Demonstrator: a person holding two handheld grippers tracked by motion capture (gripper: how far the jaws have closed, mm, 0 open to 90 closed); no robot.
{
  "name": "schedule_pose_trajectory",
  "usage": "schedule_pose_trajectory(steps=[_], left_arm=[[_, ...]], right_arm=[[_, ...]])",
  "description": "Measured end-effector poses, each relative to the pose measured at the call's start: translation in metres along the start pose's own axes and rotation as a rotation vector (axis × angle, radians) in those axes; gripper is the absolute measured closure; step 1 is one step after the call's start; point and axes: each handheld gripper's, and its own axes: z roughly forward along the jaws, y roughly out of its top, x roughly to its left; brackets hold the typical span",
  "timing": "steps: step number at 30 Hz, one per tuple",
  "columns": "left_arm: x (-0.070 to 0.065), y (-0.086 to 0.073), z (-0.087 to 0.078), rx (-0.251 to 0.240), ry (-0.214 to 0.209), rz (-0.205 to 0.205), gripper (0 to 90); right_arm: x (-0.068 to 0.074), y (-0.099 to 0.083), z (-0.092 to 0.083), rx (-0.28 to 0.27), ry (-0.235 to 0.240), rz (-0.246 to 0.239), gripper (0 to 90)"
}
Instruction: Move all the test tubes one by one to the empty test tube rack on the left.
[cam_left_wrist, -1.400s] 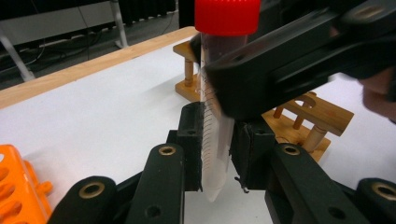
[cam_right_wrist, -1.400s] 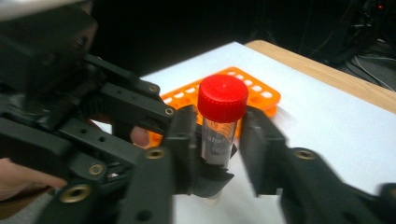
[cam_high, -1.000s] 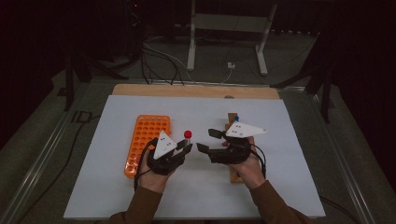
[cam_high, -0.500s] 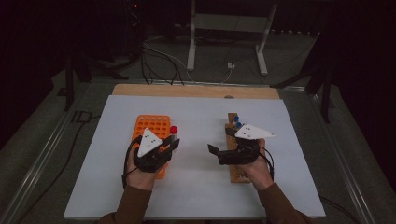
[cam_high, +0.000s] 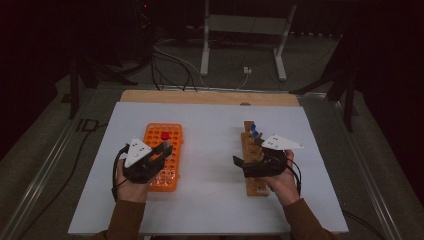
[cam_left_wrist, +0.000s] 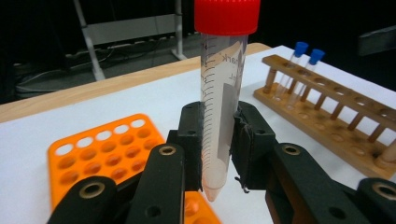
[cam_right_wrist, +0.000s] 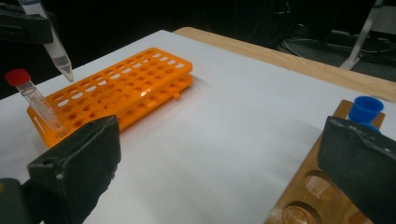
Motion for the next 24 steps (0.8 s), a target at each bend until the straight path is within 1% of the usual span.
schedule_pose_trajectory(steps=[13, 19, 24], left_arm=[[0.02, -0.016, -0.016, 0.019, 0.053, -0.023, 75.3], [0.027, -0.023, -0.022, 0.027, 0.072, -0.038, 75.3], [0.03, -0.027, -0.025, 0.038, 0.081, -0.04, 75.2]], right_arm=[[-0.009, -0.007, -0.008, -0.003, -0.023, 0.02, 0.0], [-0.01, -0.009, -0.008, -0.002, -0.026, 0.025, 0.0], [-0.01, -0.01, -0.008, -0.002, -0.03, 0.024, 0.0]])
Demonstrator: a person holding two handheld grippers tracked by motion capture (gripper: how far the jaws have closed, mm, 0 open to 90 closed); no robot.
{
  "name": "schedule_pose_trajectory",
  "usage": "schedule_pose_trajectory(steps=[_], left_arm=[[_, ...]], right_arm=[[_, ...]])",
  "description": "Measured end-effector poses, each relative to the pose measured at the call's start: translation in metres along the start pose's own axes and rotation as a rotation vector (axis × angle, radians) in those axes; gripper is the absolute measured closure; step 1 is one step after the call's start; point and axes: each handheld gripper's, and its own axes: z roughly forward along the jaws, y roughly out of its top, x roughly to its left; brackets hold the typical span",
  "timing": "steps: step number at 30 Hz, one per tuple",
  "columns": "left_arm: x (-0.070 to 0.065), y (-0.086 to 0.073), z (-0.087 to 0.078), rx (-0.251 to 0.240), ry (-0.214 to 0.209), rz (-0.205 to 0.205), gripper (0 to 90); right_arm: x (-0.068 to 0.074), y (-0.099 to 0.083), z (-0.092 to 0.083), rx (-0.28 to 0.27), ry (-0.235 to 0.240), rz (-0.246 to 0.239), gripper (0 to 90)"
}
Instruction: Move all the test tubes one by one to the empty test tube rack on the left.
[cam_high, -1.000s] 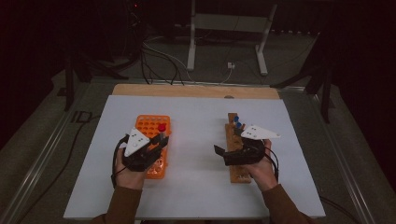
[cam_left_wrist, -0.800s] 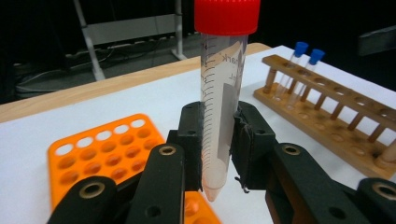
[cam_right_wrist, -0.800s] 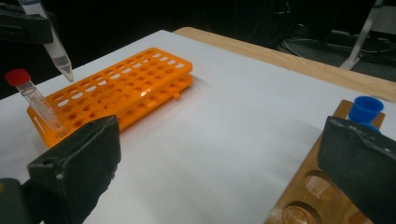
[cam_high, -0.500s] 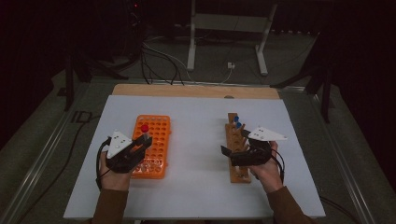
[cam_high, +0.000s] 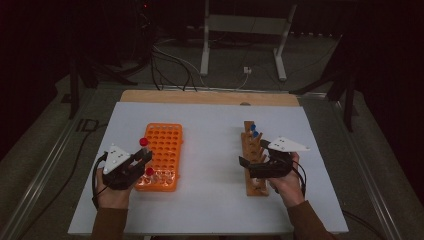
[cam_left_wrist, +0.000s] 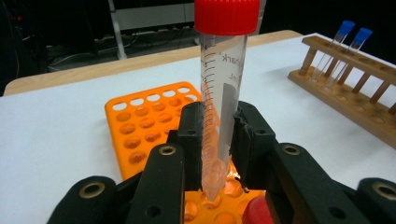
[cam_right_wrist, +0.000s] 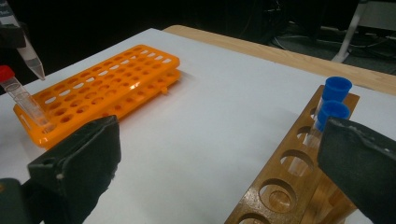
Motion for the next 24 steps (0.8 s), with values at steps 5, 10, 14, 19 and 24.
schedule_pose_trajectory(steps=[5, 10, 14, 19, 24], left_arm=[[0.005, -0.007, -0.005, 0.008, 0.008, -0.016, 75.2], [0.01, -0.016, -0.009, 0.016, 0.01, -0.044, 75.3], [0.012, -0.023, -0.01, 0.025, 0.001, -0.058, 75.3], [0.013, -0.03, -0.013, 0.034, -0.018, -0.078, 75.2], [0.012, -0.036, -0.015, 0.049, -0.04, -0.082, 75.2]], right_arm=[[-0.001, -0.001, -0.001, 0.001, -0.001, 0.002, 0.0], [-0.002, -0.002, -0.001, 0.0, -0.002, 0.004, 0.0], [-0.001, -0.003, -0.001, 0.001, 0.0, 0.008, 0.0], [-0.002, -0.005, 0.0, 0.0, 0.001, 0.01, 0.0], [-0.002, -0.006, 0.0, 0.002, 0.003, 0.016, 0.0]])
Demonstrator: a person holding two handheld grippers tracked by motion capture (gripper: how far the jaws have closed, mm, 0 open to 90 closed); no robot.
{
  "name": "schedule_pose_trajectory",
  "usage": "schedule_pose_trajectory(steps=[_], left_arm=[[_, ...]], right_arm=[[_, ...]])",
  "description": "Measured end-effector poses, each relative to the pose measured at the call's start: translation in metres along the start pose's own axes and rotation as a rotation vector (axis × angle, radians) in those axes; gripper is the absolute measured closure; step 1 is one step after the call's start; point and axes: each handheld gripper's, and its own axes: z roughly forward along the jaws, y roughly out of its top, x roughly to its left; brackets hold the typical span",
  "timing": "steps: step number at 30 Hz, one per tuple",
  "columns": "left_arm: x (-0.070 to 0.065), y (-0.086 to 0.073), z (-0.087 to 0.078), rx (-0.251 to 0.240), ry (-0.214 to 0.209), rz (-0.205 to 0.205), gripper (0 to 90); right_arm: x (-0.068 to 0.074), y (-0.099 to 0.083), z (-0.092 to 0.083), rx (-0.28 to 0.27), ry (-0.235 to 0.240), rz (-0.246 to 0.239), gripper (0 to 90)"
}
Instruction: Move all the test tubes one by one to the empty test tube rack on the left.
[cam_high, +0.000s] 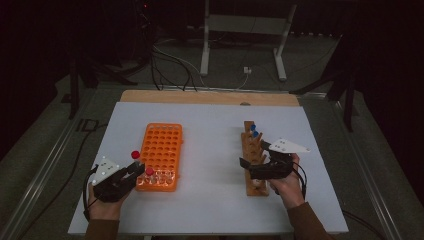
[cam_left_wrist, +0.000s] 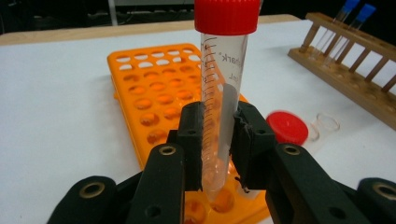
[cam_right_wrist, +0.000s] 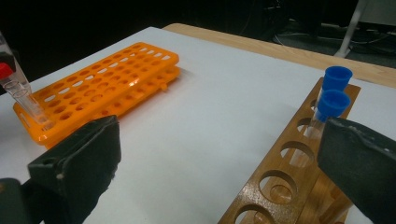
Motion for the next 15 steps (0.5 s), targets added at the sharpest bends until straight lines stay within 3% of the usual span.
schedule_pose_trajectory(steps=[4, 15], left_arm=[[-0.001, -0.007, 0.002, 0.031, -0.014, 0.003, 75.3], [-0.007, -0.016, 0.012, 0.155, -0.008, 0.082, 75.4]], right_arm=[[0.0, -0.001, 0.0, -0.003, 0.0, 0.0, 0.0], [-0.001, -0.004, 0.0, 0.001, 0.0, 0.004, 0.0]])
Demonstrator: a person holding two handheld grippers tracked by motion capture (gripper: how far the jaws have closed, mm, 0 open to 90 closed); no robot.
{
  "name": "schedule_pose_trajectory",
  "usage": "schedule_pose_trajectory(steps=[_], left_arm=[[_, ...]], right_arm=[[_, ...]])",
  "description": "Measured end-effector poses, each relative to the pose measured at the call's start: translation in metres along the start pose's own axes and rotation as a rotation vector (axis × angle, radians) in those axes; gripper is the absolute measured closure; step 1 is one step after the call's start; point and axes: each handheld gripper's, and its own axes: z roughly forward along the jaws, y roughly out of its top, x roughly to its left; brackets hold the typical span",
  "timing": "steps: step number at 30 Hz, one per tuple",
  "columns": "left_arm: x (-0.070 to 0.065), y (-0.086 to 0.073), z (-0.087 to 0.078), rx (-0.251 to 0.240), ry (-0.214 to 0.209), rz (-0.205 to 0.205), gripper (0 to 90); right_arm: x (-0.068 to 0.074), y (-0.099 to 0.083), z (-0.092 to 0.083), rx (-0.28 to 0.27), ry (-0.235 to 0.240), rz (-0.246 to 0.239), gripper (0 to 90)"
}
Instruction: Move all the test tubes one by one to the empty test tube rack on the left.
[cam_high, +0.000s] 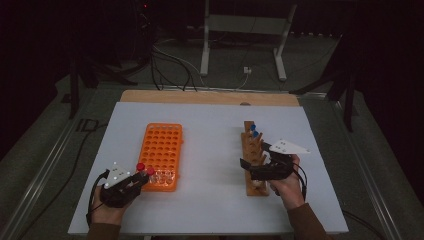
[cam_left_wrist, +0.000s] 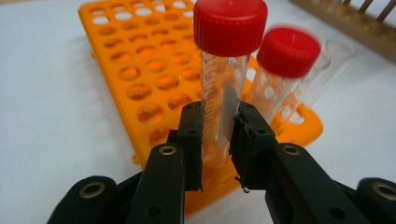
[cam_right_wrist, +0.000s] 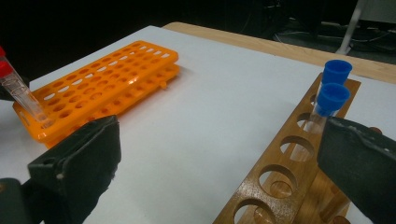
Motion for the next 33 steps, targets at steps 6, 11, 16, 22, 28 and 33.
schedule_pose_trajectory(steps=[6, 11, 16, 22, 28, 33], left_arm=[[0.0, -0.003, 0.004, 0.05, -0.002, 0.02, 75.5], [0.0, -0.003, 0.004, 0.054, 0.001, 0.019, 74.4], [0.002, -0.001, -0.003, 0.035, -0.007, 0.013, 64.8], [0.003, 0.004, -0.014, -0.033, -0.043, 0.007, 53.3], [0.002, 0.013, -0.018, -0.093, -0.094, 0.006, 37.9], [-0.001, 0.02, -0.018, -0.128, -0.089, 0.007, 26.2]], right_arm=[[-0.001, 0.0, 0.0, -0.002, 0.002, 0.001, 0.0], [0.0, -0.001, 0.001, -0.001, 0.004, -0.001, 0.0], [-0.001, 0.0, 0.0, 0.001, 0.004, -0.001, 0.0], [-0.002, 0.0, 0.0, -0.001, 0.001, 0.002, 0.0], [-0.004, 0.001, 0.001, 0.0, -0.007, -0.001, 0.0], [-0.007, 0.002, 0.003, 0.006, -0.02, 0.004, 0.0]])
